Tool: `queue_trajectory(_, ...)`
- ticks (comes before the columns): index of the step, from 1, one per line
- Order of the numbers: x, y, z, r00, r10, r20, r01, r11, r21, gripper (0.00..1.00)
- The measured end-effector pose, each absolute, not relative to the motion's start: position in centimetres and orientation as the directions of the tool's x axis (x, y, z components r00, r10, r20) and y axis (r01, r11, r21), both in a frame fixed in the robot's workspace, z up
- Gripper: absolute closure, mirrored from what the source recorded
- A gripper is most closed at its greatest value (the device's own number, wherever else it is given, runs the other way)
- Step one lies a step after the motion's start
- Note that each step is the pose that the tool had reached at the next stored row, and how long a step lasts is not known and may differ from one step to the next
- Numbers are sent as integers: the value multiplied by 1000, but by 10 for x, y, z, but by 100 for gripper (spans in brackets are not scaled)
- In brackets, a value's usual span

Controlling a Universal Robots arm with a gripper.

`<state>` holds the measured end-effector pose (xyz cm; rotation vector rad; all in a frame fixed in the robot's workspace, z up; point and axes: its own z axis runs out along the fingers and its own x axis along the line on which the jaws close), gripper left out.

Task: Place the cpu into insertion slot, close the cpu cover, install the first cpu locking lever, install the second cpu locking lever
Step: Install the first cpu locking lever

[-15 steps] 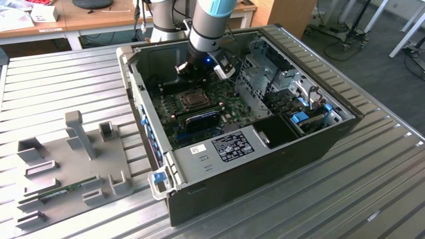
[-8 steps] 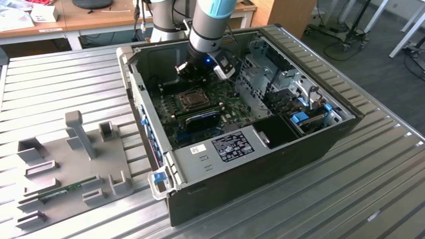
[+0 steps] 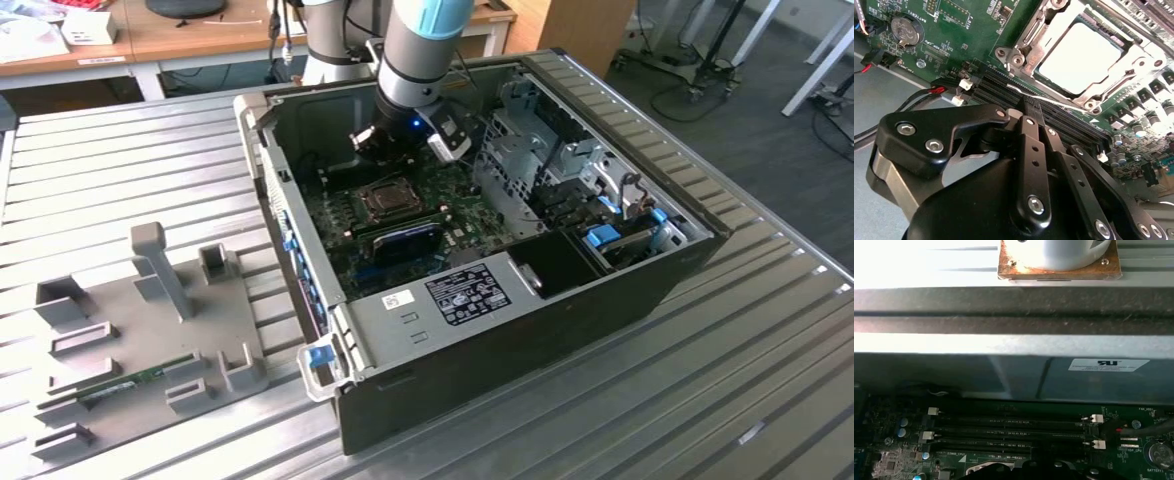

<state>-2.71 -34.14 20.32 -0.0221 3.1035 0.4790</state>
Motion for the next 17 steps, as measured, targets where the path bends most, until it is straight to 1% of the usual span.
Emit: queue_trajectory(17, -28, -343, 202, -1000, -14, -3, -14, 952, 305, 89)
